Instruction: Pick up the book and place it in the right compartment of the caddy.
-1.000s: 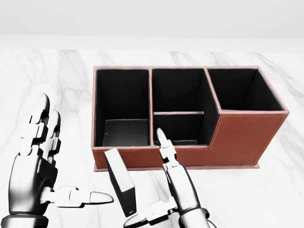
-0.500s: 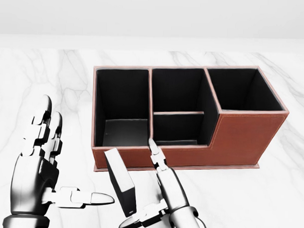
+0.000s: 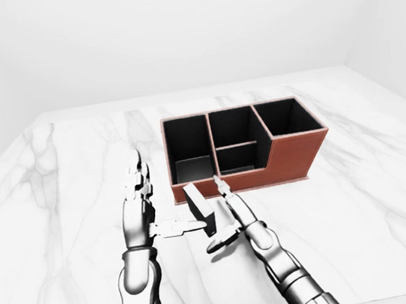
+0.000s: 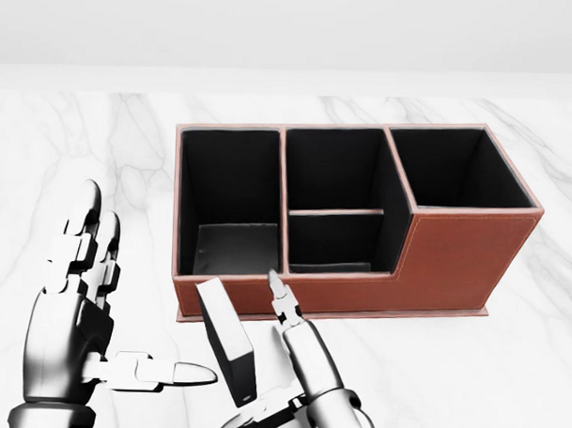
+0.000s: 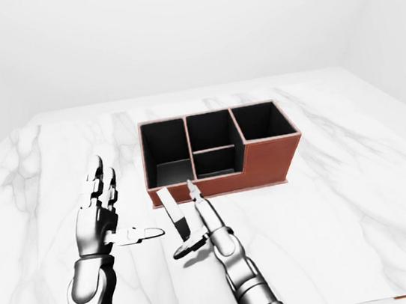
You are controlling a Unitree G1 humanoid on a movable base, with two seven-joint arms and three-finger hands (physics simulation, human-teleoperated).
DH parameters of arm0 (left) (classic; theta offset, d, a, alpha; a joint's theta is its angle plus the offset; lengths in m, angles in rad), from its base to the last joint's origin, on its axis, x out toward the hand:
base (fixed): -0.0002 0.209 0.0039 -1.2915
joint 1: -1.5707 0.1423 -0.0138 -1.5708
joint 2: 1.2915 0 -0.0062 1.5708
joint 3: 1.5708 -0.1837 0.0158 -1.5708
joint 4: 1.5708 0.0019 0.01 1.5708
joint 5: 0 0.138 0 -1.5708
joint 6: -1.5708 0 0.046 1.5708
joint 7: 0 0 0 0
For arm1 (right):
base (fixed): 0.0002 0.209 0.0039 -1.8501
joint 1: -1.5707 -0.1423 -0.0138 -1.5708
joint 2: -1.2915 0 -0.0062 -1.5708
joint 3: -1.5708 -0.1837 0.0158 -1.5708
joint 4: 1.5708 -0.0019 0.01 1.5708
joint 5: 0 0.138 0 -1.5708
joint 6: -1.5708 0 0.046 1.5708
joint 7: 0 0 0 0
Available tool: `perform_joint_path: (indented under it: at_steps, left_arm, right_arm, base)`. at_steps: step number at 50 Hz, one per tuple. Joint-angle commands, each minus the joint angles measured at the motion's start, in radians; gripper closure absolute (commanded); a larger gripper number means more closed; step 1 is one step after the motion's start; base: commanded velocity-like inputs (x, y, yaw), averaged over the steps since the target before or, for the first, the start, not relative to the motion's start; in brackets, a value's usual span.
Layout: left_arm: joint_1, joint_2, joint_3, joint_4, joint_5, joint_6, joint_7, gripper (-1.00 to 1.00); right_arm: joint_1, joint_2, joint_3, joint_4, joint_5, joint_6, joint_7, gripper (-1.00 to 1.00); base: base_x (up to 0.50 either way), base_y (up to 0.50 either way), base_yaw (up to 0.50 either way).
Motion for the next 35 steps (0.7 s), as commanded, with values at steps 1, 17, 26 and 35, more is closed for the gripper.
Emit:
perform_joint_path:
  at_steps: [1, 17, 26, 35]
  left_arm:
    - [-0.002, 0.0, -0.001, 0.001, 0.001, 0.0, 0.0, -1.0]
    - [-0.005, 0.0, -0.001, 0.012, 0.0, 0.0, -0.001, -1.0]
    - [-0.004, 0.001, 0.001, 0.016, -0.001, 0.0, -0.002, -1.0]
    - [-0.003, 0.001, 0.001, 0.022, -0.002, 0.0, -0.004, -1.0]
  right_arm:
    - [-0.012, 0.013, 0.012, 0.018, -0.026, 0.0, -0.006, -1.0]
    - [-0.093, 0.02, -0.017, 0.199, -0.04, 0.0, -0.039, -1.0]
    - [-0.138, 0.027, -0.033, 0.283, -0.034, 0.0, -0.049, -1.0]
    - [-0.167, 0.037, -0.035, 0.307, -0.042, 0.0, -0.059, -1.0]
  base:
    - [0.0, 0.0, 0.0]
    - [0.0, 0.0, 0.0]
    - [0.0, 0.0, 0.0]
    - [0.0, 0.0, 0.0]
